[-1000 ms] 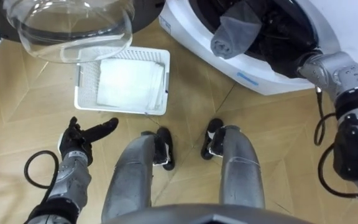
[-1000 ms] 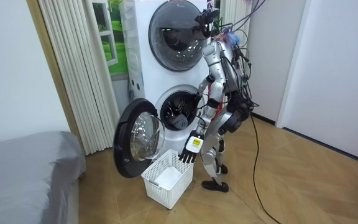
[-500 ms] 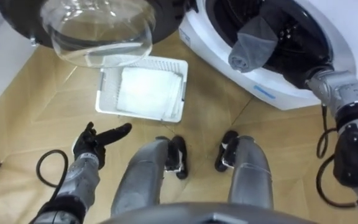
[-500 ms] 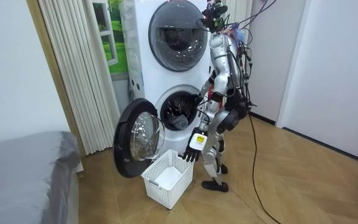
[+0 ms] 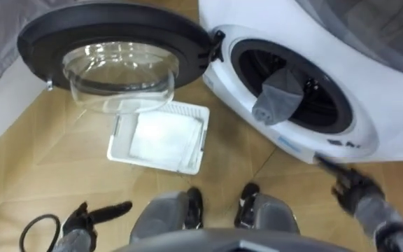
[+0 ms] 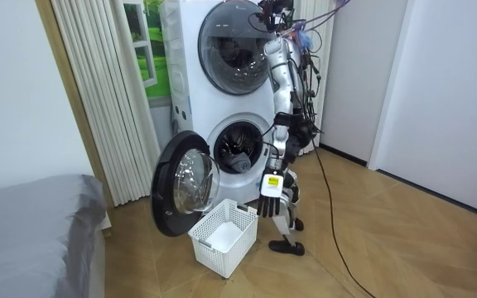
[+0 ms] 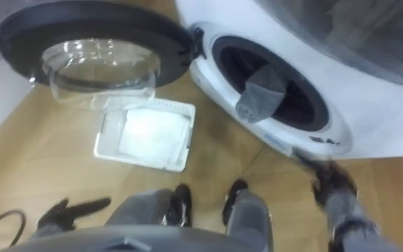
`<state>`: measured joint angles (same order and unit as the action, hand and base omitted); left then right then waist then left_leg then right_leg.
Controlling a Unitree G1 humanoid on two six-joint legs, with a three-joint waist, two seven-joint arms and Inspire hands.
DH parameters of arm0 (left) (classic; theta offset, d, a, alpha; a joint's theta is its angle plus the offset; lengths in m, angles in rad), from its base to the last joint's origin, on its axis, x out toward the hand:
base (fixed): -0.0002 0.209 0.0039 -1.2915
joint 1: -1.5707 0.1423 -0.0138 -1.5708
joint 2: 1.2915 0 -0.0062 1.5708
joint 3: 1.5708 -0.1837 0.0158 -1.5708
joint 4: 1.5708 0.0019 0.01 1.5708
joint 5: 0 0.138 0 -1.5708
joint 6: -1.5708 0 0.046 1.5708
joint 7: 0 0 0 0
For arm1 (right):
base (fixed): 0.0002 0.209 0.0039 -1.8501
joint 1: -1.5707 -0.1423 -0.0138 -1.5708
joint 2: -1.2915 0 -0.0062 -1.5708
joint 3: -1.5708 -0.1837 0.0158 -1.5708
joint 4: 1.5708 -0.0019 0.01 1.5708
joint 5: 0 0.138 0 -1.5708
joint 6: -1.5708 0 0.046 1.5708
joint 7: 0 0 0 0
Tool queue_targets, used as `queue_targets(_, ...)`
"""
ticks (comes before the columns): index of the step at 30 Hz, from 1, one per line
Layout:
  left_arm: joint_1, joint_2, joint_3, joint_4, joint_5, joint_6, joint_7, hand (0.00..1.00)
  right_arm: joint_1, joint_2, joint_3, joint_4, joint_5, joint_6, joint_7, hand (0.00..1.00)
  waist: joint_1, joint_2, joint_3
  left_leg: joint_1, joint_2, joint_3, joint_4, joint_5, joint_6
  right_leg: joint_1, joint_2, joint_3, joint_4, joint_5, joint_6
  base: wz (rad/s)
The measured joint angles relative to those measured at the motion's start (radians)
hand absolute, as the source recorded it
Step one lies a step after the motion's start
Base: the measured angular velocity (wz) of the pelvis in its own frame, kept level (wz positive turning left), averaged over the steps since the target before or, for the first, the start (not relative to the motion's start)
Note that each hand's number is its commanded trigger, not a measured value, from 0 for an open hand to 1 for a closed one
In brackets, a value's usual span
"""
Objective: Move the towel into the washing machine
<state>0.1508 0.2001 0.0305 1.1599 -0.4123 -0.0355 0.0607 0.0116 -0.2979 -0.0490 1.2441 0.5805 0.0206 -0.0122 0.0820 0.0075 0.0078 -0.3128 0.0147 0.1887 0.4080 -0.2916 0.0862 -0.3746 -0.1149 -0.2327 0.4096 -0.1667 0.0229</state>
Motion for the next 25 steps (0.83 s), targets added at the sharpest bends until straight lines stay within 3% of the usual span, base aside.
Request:
queue_targets(9, 0.024, -0.001, -0.015, 0.008, 0.104, -0.015, 0.021, 0.0, 0.051, 0.042, 0.046, -0.012, -0.221, -0.054, -0.014, 0.0, -0.029, -0.005, -0.0023, 0.177, 0.014, -0.002, -0.139, 0.022, -0.036, 0.171, 0.046, -0.005, -0.126, 0.006, -0.006, -0.02)
queue_targets(15, 0.06, -0.016, -0.011, -0.001, 0.18, -0.013, 0.045, 0.0, 0.059, 0.107, 0.049, -0.027, -0.325, -0.057, -0.023, 0.0, -0.03, -0.016, -0.0027, 0.249, 0.023, -0.008, -0.159, 0.026, -0.044, 0.263, 0.064, -0.017, -0.188, 0.007, -0.006, 0.04)
queue_targets(25, 0.058, -0.042, 0.008, -0.023, 0.399, 0.079, 0.069, 0.0, 0.063, 0.143, 0.103, -0.001, -0.351, -0.027, 0.055, 0.0, -0.04, -0.028, -0.0002, 0.373, 0.021, -0.038, -0.211, 0.03, -0.05, 0.409, 0.079, -0.015, -0.261, 0.007, -0.006, 0.06)
